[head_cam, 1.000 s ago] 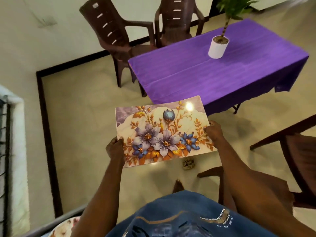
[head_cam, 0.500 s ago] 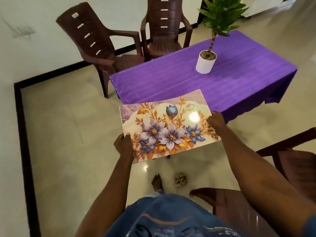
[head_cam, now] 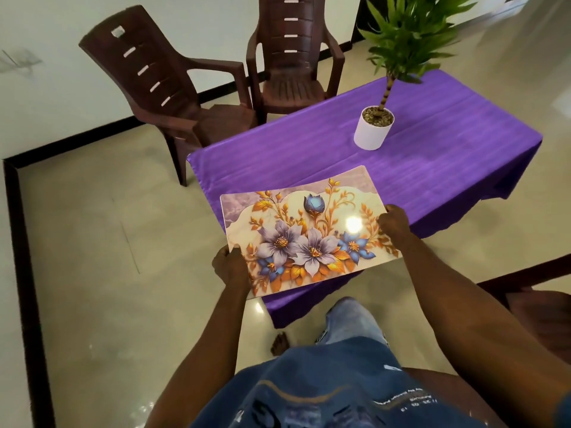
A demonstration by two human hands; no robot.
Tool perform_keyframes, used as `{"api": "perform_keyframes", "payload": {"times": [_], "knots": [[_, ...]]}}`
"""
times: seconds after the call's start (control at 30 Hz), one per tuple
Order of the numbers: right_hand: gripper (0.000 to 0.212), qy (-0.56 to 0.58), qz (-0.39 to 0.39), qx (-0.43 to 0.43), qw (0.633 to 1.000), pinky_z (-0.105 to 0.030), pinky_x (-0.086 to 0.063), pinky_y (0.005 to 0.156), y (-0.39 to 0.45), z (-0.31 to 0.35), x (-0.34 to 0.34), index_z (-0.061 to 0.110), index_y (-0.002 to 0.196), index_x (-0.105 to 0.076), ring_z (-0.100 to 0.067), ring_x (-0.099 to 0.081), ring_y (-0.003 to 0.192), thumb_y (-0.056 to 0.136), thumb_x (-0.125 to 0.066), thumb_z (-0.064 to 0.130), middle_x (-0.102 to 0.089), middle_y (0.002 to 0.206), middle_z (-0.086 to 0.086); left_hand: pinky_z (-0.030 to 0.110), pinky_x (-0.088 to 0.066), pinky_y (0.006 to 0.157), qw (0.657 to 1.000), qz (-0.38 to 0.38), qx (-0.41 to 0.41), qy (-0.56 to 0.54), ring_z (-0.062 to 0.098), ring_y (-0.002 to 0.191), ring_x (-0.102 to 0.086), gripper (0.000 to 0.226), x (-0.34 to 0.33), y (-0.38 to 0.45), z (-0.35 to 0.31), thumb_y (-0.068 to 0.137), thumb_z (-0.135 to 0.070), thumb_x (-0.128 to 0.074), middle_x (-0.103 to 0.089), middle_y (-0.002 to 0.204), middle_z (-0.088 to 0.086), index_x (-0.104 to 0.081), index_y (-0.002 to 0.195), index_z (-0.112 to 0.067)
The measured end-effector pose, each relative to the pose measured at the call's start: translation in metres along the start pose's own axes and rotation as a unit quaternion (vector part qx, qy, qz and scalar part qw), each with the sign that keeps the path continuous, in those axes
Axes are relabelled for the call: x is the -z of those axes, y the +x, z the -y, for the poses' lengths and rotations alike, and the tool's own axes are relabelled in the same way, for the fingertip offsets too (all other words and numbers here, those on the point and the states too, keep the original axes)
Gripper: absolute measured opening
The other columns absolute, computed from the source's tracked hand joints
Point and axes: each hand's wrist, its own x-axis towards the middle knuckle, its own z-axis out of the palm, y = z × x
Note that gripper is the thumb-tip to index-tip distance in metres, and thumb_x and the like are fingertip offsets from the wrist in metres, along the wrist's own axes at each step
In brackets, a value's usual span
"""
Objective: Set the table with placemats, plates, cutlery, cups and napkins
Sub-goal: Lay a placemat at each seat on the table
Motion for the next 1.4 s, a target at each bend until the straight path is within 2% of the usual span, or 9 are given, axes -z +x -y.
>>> {"api": "perform_keyframes", "payload": {"times": [0.27, 0.53, 0.63, 0.83, 0.9, 0.97, 1.1, 1.2, 1.4], "knots": [[0.022, -0.009, 0.024, 0.015, 1.000, -0.033, -0.046, 0.067, 0.055, 0.010, 0.004, 0.012, 0.089, -0.064, -0.026, -0.060, 0.079, 0.078, -0.048, 0.000, -0.063, 0.086, -0.009, 0.038, -0.054, 0.077, 0.999, -0.039, -0.003, 0.036, 0.027, 0.083, -0.066, 0.016, -0.040, -0.003, -0.004, 0.091, -0.019, -0.060, -0.071, 0.094, 0.010, -0.068, 0.089, -0.006], [0.022, -0.009, 0.109, 0.057, 0.992, -0.031, -0.045, 0.065, 0.135, 0.015, -0.003, 0.011, 0.091, -0.066, -0.026, -0.061, 0.078, 0.081, -0.050, -0.001, -0.064, 0.085, -0.008, 0.038, -0.049, 0.078, 0.990, -0.135, 0.006, 0.033, 0.037, 0.096, -0.064, 0.025, -0.090, -0.022, 0.001, 0.091, -0.017, -0.059, -0.070, 0.103, 0.019, -0.068, 0.101, 0.004], [0.020, -0.009, 0.139, 0.044, 0.989, -0.030, -0.045, 0.061, 0.157, 0.008, 0.008, 0.015, 0.082, -0.062, -0.025, -0.058, 0.071, 0.082, -0.049, -0.001, -0.062, 0.079, -0.007, 0.035, -0.050, 0.073, 0.990, -0.139, 0.013, 0.021, 0.032, 0.091, -0.066, 0.027, -0.109, -0.039, 0.008, 0.087, -0.023, -0.057, -0.071, 0.099, 0.012, -0.070, 0.097, -0.002], [0.021, -0.008, 0.199, 0.045, 0.979, -0.025, -0.044, 0.055, 0.180, -0.005, 0.020, 0.011, 0.093, -0.065, -0.025, -0.059, 0.070, 0.083, -0.050, 0.000, -0.065, 0.084, -0.011, 0.037, -0.053, 0.073, 0.984, -0.169, 0.058, 0.023, 0.023, 0.078, -0.063, 0.025, -0.122, -0.050, 0.034, 0.080, -0.029, -0.059, -0.073, 0.093, 0.011, -0.068, 0.088, -0.007], [0.020, -0.010, 0.211, 0.047, 0.976, -0.024, -0.043, 0.053, 0.185, -0.003, 0.017, 0.011, 0.095, -0.065, -0.025, -0.059, 0.071, 0.084, -0.051, 0.001, -0.065, 0.088, -0.012, 0.035, -0.049, 0.066, 0.983, -0.173, 0.057, 0.017, 0.020, 0.072, -0.059, 0.016, -0.121, -0.051, 0.036, 0.079, -0.026, -0.061, -0.068, 0.081, 0.008, -0.064, 0.078, -0.010], [0.020, -0.016, 0.210, 0.048, 0.976, -0.024, -0.041, 0.053, 0.189, -0.001, 0.014, 0.009, 0.099, -0.064, -0.026, -0.060, 0.074, 0.086, -0.050, 0.002, -0.066, 0.093, -0.013, 0.033, -0.044, 0.061, 0.983, -0.174, 0.056, 0.026, 0.019, 0.068, -0.056, 0.014, -0.119, -0.050, 0.035, 0.076, -0.022, -0.058, -0.063, 0.073, 0.007, -0.063, 0.074, -0.009], [0.021, -0.037, 0.186, 0.053, 0.981, -0.025, -0.040, 0.056, 0.189, -0.004, 0.011, 0.002, 0.104, -0.064, -0.024, -0.060, 0.070, 0.088, -0.051, 0.003, -0.067, 0.097, -0.016, 0.027, -0.050, 0.055, 0.983, -0.165, 0.057, 0.049, 0.021, 0.073, -0.067, 0.027, -0.116, -0.047, 0.030, 0.079, -0.007, -0.051, -0.073, 0.087, 0.006, -0.072, 0.095, -0.007], [0.025, -0.065, 0.146, 0.071, 0.985, -0.029, -0.040, 0.068, 0.186, -0.005, 0.010, -0.001, 0.108, -0.064, -0.035, -0.064, 0.095, 0.087, -0.054, 0.005, -0.067, 0.109, -0.019, 0.023, -0.048, 0.053, 0.983, -0.158, 0.043, 0.082, 0.020, 0.074, -0.067, 0.028, -0.118, -0.047, 0.028, 0.081, -0.001, -0.051, -0.072, 0.084, 0.004, -0.074, 0.095, -0.007], [0.028, -0.118, 0.106, 0.079, 0.984, -0.031, -0.042, 0.075, 0.179, -0.003, 0.010, -0.003, 0.116, -0.059, -0.038, -0.061, 0.108, 0.089, -0.059, 0.007, -0.063, 0.119, -0.021, 0.043, -0.059, 0.070, 0.977, -0.160, 0.049, 0.131, 0.030, 0.083, -0.072, 0.022, -0.117, -0.037, 0.040, 0.082, -0.006, -0.058, -0.074, 0.086, 0.009, -0.076, 0.093, -0.012]]}}
